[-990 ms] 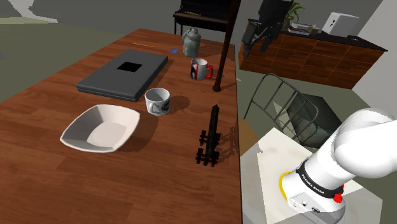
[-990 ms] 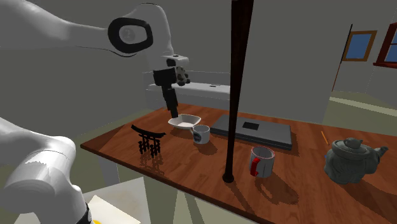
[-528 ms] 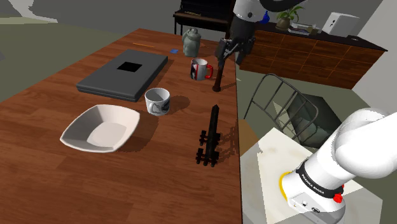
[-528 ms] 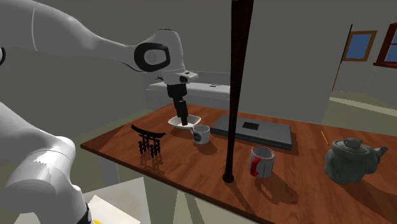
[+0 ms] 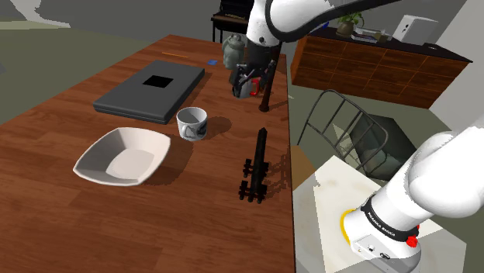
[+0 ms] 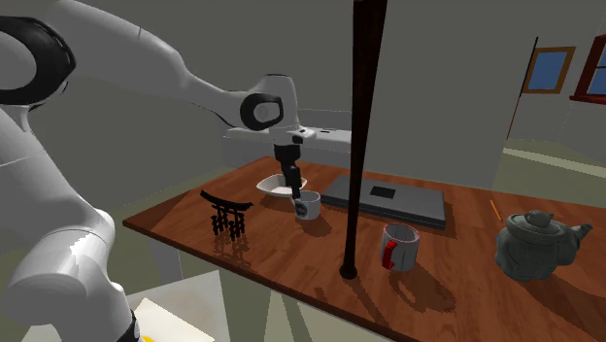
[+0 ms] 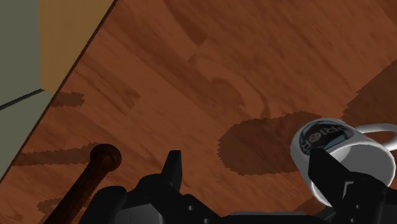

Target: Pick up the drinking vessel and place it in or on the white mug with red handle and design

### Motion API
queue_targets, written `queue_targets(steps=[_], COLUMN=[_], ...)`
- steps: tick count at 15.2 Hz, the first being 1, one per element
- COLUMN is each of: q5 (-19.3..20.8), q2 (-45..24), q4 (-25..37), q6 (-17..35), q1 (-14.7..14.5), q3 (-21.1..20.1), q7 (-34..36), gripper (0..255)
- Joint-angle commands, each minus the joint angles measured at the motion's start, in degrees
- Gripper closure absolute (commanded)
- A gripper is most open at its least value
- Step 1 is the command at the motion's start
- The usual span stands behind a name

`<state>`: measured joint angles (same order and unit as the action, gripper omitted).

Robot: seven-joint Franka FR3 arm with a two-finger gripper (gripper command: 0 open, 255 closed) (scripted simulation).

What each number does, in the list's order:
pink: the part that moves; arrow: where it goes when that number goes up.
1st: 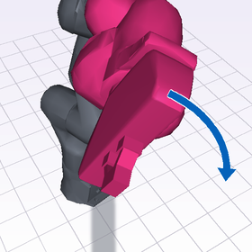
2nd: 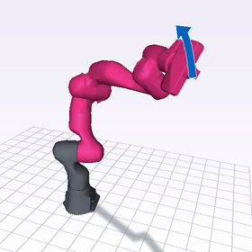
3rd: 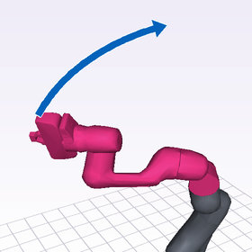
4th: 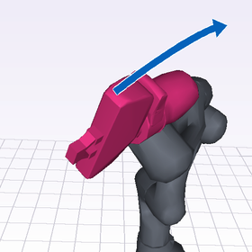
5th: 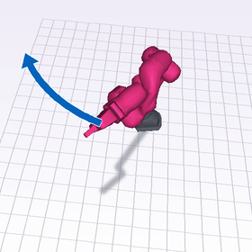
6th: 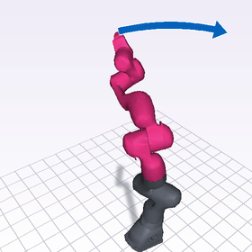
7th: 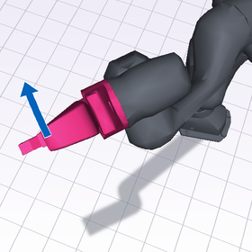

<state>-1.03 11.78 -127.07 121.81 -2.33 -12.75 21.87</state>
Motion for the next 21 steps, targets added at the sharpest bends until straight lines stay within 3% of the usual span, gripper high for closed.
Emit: queue_targets(steps=[1,12,21], q5=[0.79,6.93,8.3], q2=[-4.82,-28.45,-32.03], q4=[2.76,19.93,18.84], q6=[1.96,7.37,11.9], q1=[-0.24,-3.78,-4.31], q3=[-1.12,-2.98,-2.37], q7=[2.24,12.3,13.17], gripper=[0,0,0])
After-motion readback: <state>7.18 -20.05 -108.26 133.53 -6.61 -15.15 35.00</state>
